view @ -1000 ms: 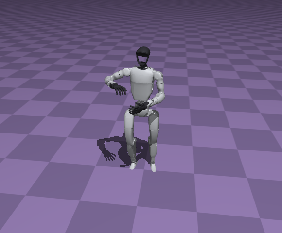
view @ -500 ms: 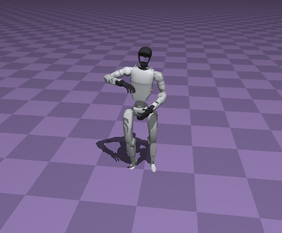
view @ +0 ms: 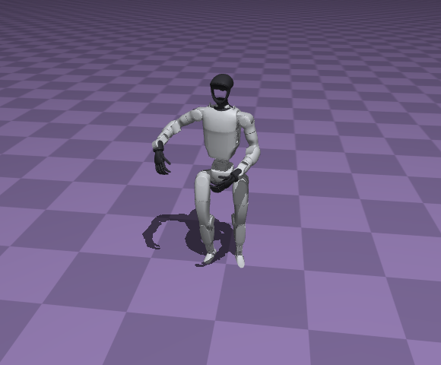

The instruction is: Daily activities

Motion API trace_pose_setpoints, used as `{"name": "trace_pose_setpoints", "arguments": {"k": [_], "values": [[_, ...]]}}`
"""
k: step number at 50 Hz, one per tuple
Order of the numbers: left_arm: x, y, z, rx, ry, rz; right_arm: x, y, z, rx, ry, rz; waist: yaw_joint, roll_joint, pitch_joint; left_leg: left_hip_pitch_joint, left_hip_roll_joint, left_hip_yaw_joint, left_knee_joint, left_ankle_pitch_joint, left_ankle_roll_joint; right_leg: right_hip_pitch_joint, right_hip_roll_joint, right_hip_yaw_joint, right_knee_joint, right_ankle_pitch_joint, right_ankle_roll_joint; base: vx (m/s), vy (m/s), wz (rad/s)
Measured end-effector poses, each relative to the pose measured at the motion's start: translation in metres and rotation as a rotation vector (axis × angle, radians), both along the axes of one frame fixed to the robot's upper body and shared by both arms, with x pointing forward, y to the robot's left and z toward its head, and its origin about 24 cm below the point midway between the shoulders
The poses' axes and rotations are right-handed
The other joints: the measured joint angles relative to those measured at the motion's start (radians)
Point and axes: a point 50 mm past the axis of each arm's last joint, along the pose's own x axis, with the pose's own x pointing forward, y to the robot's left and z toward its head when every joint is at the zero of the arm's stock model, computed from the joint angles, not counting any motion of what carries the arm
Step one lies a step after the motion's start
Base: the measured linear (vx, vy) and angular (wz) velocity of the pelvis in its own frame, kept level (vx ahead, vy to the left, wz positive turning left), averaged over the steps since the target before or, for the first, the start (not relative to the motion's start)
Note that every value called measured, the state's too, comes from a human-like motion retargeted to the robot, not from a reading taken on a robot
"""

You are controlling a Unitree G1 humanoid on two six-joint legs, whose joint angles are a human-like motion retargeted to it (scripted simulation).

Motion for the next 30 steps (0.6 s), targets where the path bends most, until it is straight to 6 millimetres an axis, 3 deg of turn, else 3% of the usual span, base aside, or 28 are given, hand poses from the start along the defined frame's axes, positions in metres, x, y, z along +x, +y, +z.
{"name": "trace_pose_setpoints", "arguments": {"k": [4,8,10,13,15,17,20,22,23,25,27,30], "values": [[-0.02,0.021,-0.02,-0.03,0.089,0.076,0.0,0.057,0.102,0.033,-0.502,0.278,-0.046,0.018,0.004,-0.002,-0.004,0.018,-0.003,0.008,0.006,-0.01,-0.004,0.011,0.005,0.001,0.021,0.0,0.0,0.0],[-0.035,0.022,-0.031,-0.101,0.148,0.047,-0.031,0.103,0.198,-0.009,-1.129,0.437,-0.045,0.028,-0.012,-0.013,-0.006,0.023,-0.004,0.018,0.018,-0.024,-0.004,0.027,0.002,0.01,0.03,0.0,0.0,0.0],[-0.039,0.016,-0.033,-0.132,0.164,0.005,-0.048,0.119,0.227,-0.008,-1.382,0.474,-0.029,0.023,-0.022,-0.018,-0.007,0.024,-0.004,0.024,0.024,-0.031,-0.004,0.033,0.003,0.015,0.029,0.0,0.0,0.0],[-0.039,0.004,-0.028,-0.181,0.154,-0.084,-0.055,0.136,0.241,0.049,-1.535,0.518,-0.002,0.003,-0.032,-0.02,-0.009,0.024,-0.004,0.03,0.028,-0.038,-0.006,0.04,0.01,0.017,0.025,0.0,0.0,0.0],[-0.036,-0.006,-0.021,-0.217,0.129,-0.15,-0.044,0.146,0.236,0.103,-1.48,0.547,0.013,-0.013,-0.036,-0.02,-0.011,0.025,-0.004,0.033,0.031,-0.043,-0.008,0.042,0.017,0.016,0.019,-0.05,-0.02,-0.01],[-0.033,-0.018,-0.011,-0.258,0.095,-0.224,-0.015,0.15,0.213,0.131,-1.25,0.552,0.027,-0.03,-0.041,-0.02,-0.014,0.021,-0.004,0.033,0.034,-0.046,-0.011,0.042,0.023,0.011,0.011,0.0,0.0,0.0],[-0.033,-0.032,0.002,-0.294,0.058,-0.34,0.052,0.134,0.137,0.087,-0.668,0.464,0.049,-0.054,-0.052,-0.02,-0.017,0.013,-0.002,0.026,0.037,-0.042,-0.013,0.042,0.018,0.003,-0.002,0.0,0.0,0.0],[-0.032,-0.037,0.007,-0.284,0.041,-0.389,0.085,0.098,0.068,0.027,-0.262,0.277,0.061,-0.065,-0.058,-0.022,-0.019,0.005,-0.002,0.02,0.034,-0.036,-0.012,0.042,0.003,0.001,-0.008,0.0,0.0,0.0],[-0.031,-0.038,0.01,-0.277,0.031,-0.403,0.091,0.078,0.038,-0.007,-0.098,0.184,0.067,-0.07,-0.059,-0.024,-0.02,0.0,-0.002,0.017,0.032,-0.034,-0.012,0.042,-0.006,-0.001,-0.009,0.0,0.0,0.0],[-0.028,-0.04,0.016,-0.267,0.004,-0.411,0.084,0.045,-0.003,-0.059,0.126,0.038,0.077,-0.078,-0.06,-0.029,-0.023,-0.011,-0.004,0.015,0.029,-0.036,-0.015,0.04,-0.011,-0.006,-0.008,0.0,0.0,0.0],[-0.024,-0.037,0.021,-0.255,-0.022,-0.381,0.075,0.025,-0.019,-0.071,0.21,-0.044,0.081,-0.081,-0.059,-0.031,-0.026,-0.022,-0.004,0.014,0.03,-0.034,-0.018,0.034,-0.015,-0.013,-0.006,0.0,0.0,0.0],[-0.019,-0.023,0.024,-0.228,-0.042,-0.283,0.066,0.013,-0.017,-0.014,0.183,-0.089,0.075,-0.078,-0.052,-0.028,-0.028,-0.033,-0.004,0.014,0.033,-0.028,-0.021,0.026,-0.019,-0.02,-0.006,0.0,0.0,0.0]]}}
